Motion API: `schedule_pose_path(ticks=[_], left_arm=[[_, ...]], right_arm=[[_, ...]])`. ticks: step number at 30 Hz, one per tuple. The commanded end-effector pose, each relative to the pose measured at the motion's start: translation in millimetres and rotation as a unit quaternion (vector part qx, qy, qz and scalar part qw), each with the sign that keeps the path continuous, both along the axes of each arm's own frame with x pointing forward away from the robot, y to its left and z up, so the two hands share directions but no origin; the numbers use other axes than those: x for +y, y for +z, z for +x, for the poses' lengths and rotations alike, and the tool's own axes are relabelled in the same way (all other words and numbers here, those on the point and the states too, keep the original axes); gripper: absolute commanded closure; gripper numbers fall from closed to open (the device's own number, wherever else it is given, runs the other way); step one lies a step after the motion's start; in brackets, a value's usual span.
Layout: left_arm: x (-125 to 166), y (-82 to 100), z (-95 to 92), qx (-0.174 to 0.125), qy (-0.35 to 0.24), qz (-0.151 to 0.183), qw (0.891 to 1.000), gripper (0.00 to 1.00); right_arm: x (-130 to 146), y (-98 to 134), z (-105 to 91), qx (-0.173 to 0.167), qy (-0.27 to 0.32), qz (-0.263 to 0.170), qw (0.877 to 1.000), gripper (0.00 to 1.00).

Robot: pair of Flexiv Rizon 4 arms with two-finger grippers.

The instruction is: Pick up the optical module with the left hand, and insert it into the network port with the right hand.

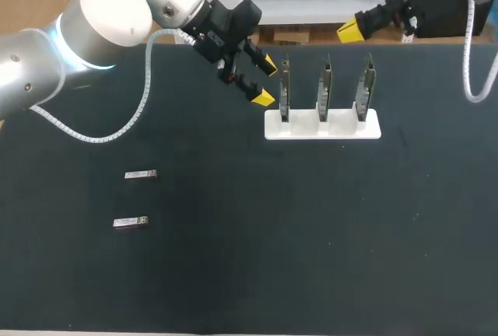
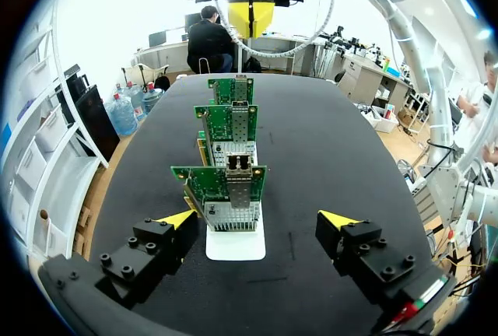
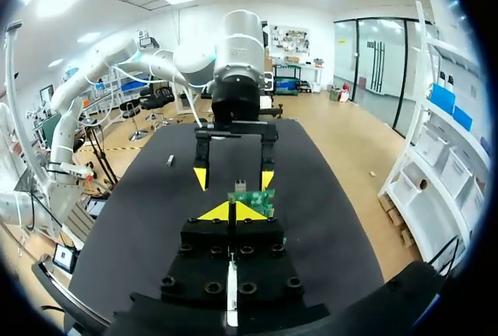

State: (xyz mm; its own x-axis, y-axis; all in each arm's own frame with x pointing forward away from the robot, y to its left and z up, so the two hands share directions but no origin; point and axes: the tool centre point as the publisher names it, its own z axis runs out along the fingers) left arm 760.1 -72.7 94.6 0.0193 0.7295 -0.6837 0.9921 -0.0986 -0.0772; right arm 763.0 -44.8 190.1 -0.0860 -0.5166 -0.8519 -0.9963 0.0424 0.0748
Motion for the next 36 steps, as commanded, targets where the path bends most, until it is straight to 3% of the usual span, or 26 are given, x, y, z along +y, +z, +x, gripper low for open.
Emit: schedule_pose_path(ticks=[1, 9, 19, 36], left_arm=[[-1, 0.5, 2.9, 0.003, -0.002, 0.003, 1.000, 0.00], [-1, 0.5, 2.9, 0.003, -0.002, 0.003, 1.000, 0.00], [-1, 0.5, 2.9, 0.003, -0.002, 0.003, 1.000, 0.00], [-1, 0.5, 2.9, 0.003, -0.002, 0.003, 1.000, 0.00]], right_arm=[[-4, -6, 4.6, 0.006, 0.008, -0.002, 1.000, 1.00], [-9, -17, 1.8, 0.019, 0.037, -0.015, 0.999, 1.00], [-11, -28, 2.2, 0.013, 0.024, -0.038, 0.999, 1.00], [-14, -35, -3.2, 0.024, 0.021, -0.041, 0.999, 1.00]])
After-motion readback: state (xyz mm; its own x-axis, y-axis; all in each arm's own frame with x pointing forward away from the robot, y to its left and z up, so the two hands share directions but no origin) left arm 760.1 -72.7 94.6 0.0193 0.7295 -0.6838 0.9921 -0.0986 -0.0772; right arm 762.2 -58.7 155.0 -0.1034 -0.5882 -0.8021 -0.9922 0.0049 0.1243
